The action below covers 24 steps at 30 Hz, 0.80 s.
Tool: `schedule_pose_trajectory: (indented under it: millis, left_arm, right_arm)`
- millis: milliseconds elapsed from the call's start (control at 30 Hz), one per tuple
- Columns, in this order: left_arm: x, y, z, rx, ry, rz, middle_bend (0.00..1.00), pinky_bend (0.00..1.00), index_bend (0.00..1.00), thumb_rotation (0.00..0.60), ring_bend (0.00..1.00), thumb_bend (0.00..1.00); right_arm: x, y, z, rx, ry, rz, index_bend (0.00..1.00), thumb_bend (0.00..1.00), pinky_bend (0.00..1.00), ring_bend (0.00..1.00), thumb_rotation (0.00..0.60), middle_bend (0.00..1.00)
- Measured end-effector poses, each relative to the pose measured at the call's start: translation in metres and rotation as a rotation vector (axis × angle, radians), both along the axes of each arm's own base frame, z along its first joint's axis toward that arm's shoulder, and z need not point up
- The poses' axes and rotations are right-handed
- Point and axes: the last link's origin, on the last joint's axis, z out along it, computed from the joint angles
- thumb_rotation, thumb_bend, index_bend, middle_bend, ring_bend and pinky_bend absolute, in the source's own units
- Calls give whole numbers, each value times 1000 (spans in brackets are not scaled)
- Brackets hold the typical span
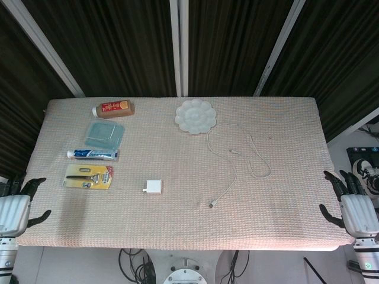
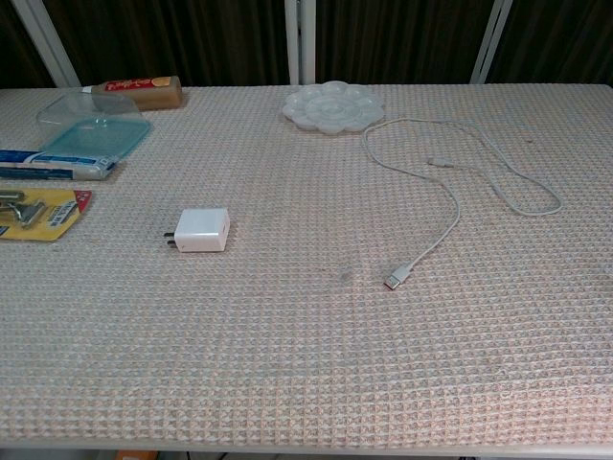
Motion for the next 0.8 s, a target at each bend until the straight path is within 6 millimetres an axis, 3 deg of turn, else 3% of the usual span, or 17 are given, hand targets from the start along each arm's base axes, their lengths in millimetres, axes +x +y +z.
schedule_pose_trajectory:
  millis: [267, 433, 633, 800]
  left_arm:
    - [2, -1, 0, 3, -2, -6, 223, 0, 197, 600, 10, 145]
    - [4, 1, -1, 1, -7, -11, 223, 0, 197, 600, 11, 145]
    - [10, 4, -3, -13, -6, -33, 223, 0, 197, 600, 10, 145]
    - [11, 4, -5, -23, -8, -31, 223, 0, 197, 600, 11, 145]
  right_arm:
    - [5, -6, -5, 31, -7, 31, 81, 233, 0, 1, 600, 201]
    - [21, -17, -15, 95, -18, 110, 79, 234, 0, 1, 600, 217]
    - [53, -45, -49, 272, 29, 242, 164, 247, 0, 1, 600, 245]
    - [93, -74, -100, 449, 115, 387, 277, 262, 0, 8, 600, 280]
